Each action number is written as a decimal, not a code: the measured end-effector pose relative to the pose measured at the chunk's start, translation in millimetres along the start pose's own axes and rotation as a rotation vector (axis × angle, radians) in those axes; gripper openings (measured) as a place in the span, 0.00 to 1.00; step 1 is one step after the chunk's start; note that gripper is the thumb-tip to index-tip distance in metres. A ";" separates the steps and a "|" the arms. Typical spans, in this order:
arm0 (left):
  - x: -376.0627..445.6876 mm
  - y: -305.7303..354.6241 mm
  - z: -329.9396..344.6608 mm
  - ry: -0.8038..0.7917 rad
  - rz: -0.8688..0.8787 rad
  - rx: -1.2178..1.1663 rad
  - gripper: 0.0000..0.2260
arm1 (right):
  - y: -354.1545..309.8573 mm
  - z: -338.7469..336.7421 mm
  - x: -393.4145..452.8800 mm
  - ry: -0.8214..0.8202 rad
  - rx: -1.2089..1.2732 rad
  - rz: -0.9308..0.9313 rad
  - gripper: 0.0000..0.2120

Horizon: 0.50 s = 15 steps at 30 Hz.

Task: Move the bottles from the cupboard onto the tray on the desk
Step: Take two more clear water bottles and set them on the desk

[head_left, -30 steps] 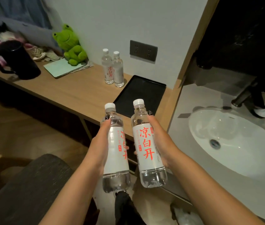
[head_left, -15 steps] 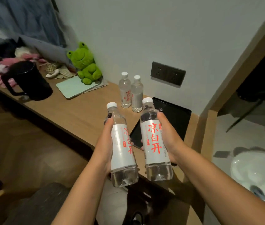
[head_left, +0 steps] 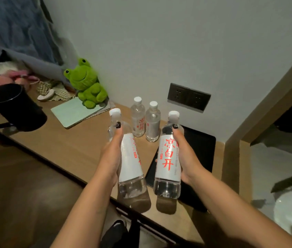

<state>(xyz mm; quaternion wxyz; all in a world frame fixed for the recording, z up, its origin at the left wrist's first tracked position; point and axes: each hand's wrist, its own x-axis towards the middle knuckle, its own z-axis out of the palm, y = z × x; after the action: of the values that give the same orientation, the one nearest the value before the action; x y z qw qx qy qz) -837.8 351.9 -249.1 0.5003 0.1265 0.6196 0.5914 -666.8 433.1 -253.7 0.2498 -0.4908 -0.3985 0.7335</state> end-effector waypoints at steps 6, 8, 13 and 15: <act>64.1 28.5 -3.9 -0.022 0.119 0.177 0.16 | -1.6 28.1 43.7 0.205 -0.081 -0.080 0.20; 84.6 35.9 -11.1 -0.009 0.137 0.262 0.11 | -0.8 38.9 60.0 0.264 -0.120 -0.107 0.20; 137.5 50.1 -34.3 -0.105 0.170 0.483 0.21 | 2.5 65.9 96.5 0.396 -0.255 -0.165 0.27; 154.2 51.4 -39.2 -0.172 0.182 0.528 0.23 | 6.1 74.1 106.0 0.451 -0.285 -0.193 0.27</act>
<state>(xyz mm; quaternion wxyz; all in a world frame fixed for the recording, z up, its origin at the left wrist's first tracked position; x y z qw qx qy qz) -962.4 457.4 -285.4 0.4457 0.3571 0.6936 0.4391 -776.4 484.8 -299.1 0.3295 -0.6313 -0.4768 0.5153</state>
